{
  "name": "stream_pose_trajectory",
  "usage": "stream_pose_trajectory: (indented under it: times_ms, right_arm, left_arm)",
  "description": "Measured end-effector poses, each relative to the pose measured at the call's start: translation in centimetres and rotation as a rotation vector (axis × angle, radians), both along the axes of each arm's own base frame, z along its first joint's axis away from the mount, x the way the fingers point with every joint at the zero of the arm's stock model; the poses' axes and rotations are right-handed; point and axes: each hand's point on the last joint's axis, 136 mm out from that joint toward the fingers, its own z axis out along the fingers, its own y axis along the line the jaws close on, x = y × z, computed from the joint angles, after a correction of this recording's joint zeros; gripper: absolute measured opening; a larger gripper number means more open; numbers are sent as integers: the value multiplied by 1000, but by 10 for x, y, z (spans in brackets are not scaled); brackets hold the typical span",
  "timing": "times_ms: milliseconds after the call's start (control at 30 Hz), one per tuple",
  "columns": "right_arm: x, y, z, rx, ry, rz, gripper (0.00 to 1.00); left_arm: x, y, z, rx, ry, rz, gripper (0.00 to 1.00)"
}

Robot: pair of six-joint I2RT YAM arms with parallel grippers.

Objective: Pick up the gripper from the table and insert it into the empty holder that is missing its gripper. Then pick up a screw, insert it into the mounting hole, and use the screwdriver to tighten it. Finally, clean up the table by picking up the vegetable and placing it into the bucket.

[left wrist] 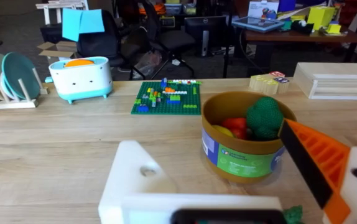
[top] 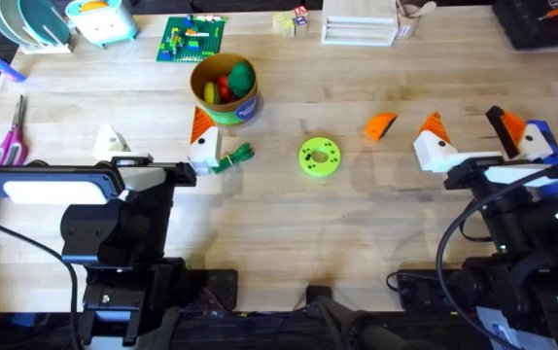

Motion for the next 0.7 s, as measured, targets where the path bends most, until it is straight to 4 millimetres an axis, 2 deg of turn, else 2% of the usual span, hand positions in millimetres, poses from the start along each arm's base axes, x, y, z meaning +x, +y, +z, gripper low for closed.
stream_pose_trajectory:
  times_ms: [433,567,633,700]
  right_arm:
    - [0,0,0,2,0,1,992]
    - [-7,4,-4,29,87,22,991]
    - [-16,6,-4,39,175,28,991]
    - [-26,7,7,42,246,31,991]
  left_arm:
    - [0,-1,-1,0,7,-5,991]
    - [-5,-5,-7,1,92,-27,990]
    - [-12,-5,6,3,138,-32,990]
    - [-19,-7,31,5,172,-41,992]
